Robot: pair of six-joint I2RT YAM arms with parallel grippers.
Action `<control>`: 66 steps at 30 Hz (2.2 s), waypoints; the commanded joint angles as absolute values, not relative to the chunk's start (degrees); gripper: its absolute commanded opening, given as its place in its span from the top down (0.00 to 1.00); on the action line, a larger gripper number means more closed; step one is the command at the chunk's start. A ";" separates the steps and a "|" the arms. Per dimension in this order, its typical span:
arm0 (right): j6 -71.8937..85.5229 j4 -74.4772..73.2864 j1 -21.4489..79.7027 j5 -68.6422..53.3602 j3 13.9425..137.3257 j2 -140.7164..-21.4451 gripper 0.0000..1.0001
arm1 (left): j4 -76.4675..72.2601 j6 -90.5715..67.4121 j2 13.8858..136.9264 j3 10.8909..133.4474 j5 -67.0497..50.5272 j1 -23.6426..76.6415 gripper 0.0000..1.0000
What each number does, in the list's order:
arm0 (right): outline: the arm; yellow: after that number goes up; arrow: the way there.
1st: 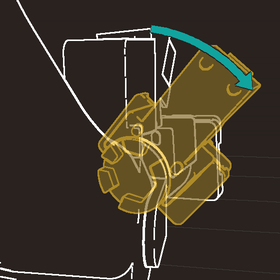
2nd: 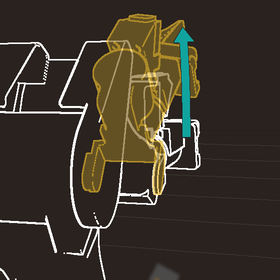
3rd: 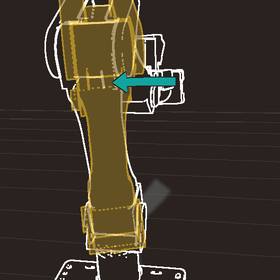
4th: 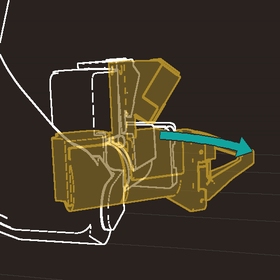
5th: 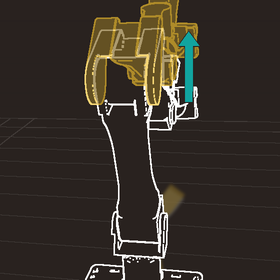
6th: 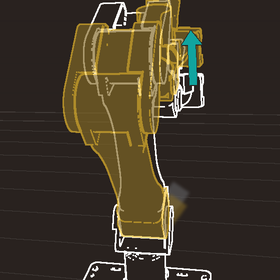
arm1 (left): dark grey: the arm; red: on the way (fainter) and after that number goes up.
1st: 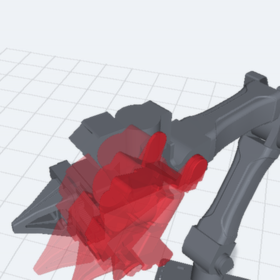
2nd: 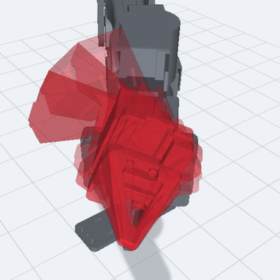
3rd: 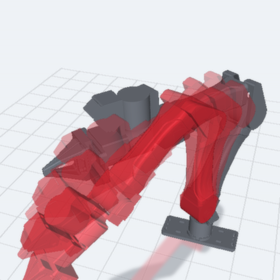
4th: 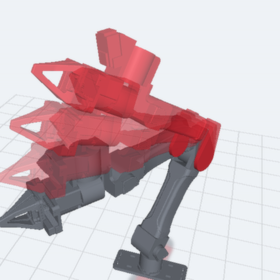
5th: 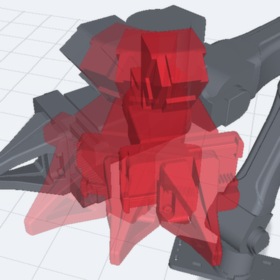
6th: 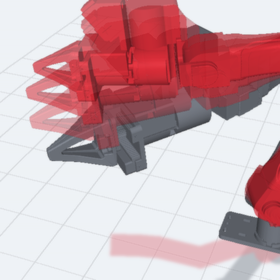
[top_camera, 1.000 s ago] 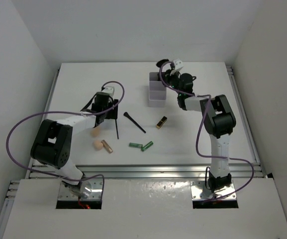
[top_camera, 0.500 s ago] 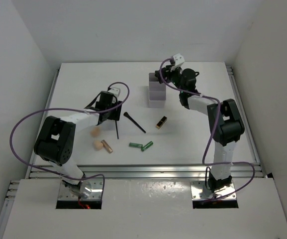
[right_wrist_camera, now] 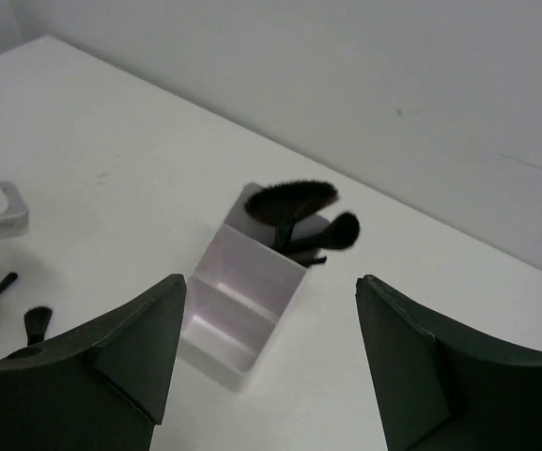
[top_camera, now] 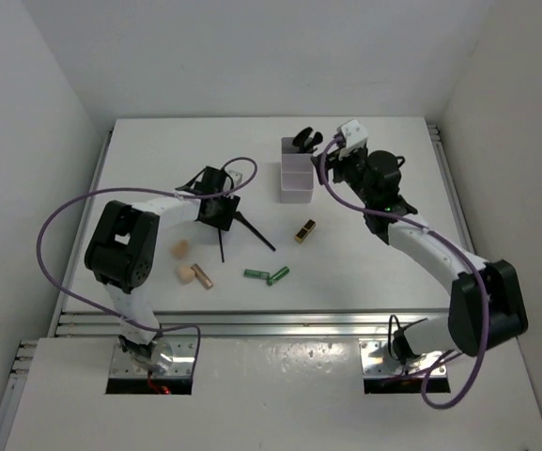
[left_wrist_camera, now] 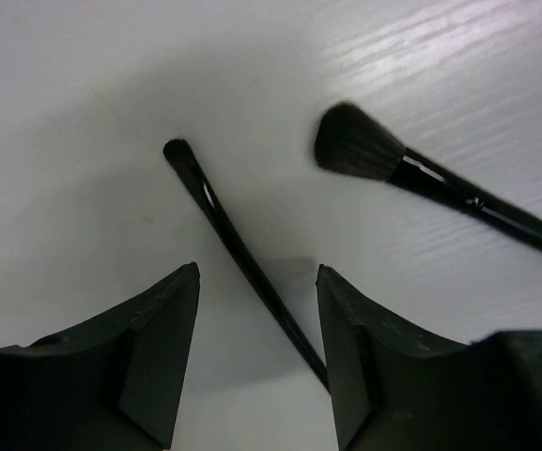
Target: Organize the makeup
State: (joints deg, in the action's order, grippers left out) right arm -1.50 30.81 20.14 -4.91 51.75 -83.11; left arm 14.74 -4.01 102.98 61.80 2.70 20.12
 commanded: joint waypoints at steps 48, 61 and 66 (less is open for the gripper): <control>-6.16 20.74 14.68 -12.83 39.29 -68.11 0.25 | -49.27 -6.42 117.76 95.89 -8.34 28.65 1.00; -3.95 12.75 11.51 -17.75 44.12 -69.52 0.25 | -74.71 -3.25 136.92 102.73 0.17 29.88 1.00; -5.36 8.62 10.64 -18.10 46.58 -69.61 0.25 | -75.50 -5.53 138.16 98.90 -2.27 29.88 1.00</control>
